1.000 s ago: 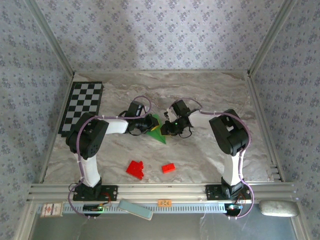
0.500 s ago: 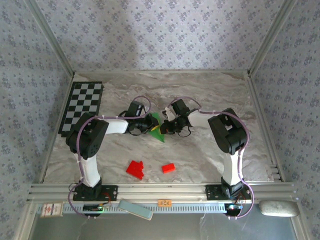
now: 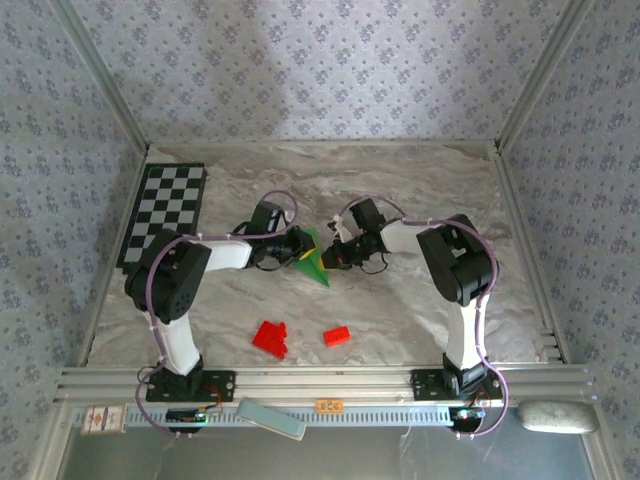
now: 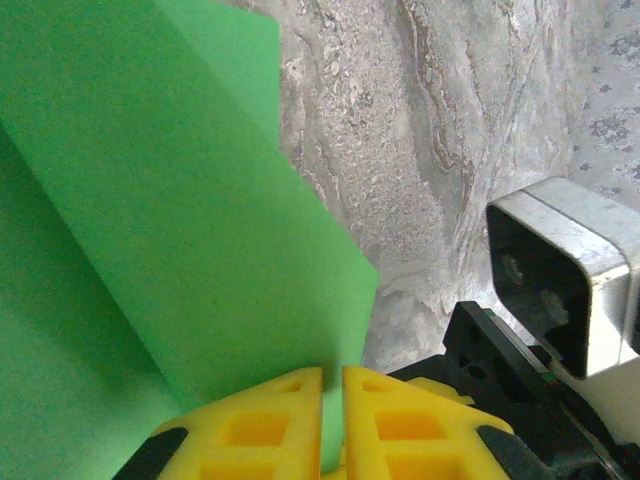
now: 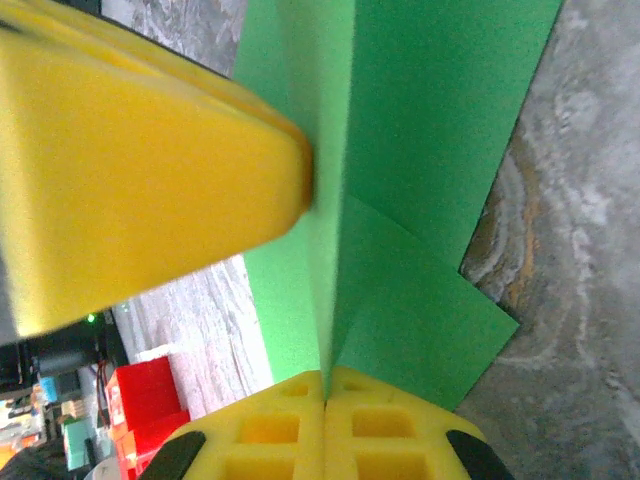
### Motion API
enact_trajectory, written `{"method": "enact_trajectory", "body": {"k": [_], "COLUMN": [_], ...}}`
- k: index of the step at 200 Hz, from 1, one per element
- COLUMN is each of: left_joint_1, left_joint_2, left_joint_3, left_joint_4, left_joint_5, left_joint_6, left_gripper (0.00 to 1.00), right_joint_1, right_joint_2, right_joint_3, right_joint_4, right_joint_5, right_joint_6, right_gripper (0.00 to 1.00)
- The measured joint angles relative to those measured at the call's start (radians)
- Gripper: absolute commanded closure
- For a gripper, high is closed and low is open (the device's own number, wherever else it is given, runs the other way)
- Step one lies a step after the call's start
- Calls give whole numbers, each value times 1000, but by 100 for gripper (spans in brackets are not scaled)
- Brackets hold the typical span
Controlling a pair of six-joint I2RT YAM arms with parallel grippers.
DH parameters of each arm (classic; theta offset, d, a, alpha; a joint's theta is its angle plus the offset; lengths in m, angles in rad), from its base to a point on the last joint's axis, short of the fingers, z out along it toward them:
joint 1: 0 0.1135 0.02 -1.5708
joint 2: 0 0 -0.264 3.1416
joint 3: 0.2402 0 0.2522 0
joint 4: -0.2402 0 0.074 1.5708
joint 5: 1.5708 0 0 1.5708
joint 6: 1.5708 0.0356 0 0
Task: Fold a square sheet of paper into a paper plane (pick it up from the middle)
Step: Fourth fold the wing at the center of the table.
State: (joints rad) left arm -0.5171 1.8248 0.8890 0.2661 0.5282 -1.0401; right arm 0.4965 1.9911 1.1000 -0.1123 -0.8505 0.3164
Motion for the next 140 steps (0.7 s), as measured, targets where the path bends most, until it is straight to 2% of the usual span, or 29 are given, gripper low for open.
{"method": "enact_trajectory", "body": {"k": [69,140], "left_joint_1": [0,-8], "left_joint_2": [-2,-8], "left_joint_3": [-35,-47], "left_joint_4": [27,35], "left_joint_5": [15,26], "left_joint_6": [0,4], "left_gripper": [87,87], "right_joint_1": [-11,-14], "right_joint_2": [27,37], "right_joint_3": [-6,-6], "right_joint_4": [-13,-52], "right_joint_5": [-72,-93], "right_joint_6": [-30,-64], "right_gripper": [100,100]}}
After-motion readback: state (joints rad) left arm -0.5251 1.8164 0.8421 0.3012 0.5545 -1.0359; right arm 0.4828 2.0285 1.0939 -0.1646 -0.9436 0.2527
